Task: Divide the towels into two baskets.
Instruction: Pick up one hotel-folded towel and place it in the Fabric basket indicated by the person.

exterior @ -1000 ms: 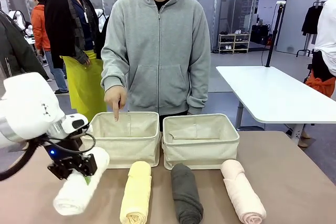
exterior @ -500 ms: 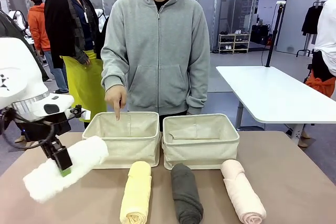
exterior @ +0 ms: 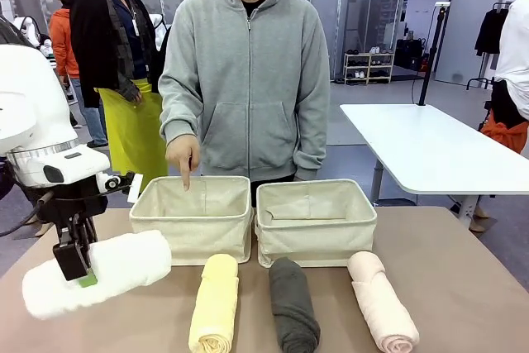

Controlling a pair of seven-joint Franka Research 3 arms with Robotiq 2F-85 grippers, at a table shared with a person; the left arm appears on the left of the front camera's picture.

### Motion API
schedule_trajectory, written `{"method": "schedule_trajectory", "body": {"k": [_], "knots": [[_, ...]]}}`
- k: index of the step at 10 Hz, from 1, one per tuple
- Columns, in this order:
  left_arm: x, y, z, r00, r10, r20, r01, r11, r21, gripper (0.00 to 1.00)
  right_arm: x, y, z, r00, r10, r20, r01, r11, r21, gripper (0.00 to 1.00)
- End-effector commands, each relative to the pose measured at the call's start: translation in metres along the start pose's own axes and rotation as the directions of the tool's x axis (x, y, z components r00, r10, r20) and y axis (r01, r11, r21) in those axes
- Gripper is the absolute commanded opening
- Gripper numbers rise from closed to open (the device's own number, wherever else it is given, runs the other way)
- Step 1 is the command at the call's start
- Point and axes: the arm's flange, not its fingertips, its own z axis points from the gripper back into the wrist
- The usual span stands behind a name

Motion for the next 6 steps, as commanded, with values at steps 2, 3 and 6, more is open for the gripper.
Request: {"method": "schedule_trajectory", "body": {"k": [2, 3, 6], "knots": [[0.000, 0.003, -0.004, 1.000, 0.018, -0.009, -0.018, 1.000, -0.007, 0.34, -0.002, 0.002, 0.001, 1.000, 0.001, 0.009, -0.001, 1.000, 0.013, 1.00], [0.000, 0.001, -0.003, 1.000, 0.003, -0.004, -0.003, 1.000, -0.005, 0.37, -0.002, 0.002, 0.001, 1.000, 0.001, 0.009, -0.001, 1.000, 0.013, 1.00], [0.043, 0.025, 0.033, 0.984, -0.156, -0.083, 0.170, 0.962, 0.213, 0.37, -0.002, 0.002, 0.001, 1.000, 0.001, 0.009, -0.001, 1.000, 0.013, 1.00]]}}
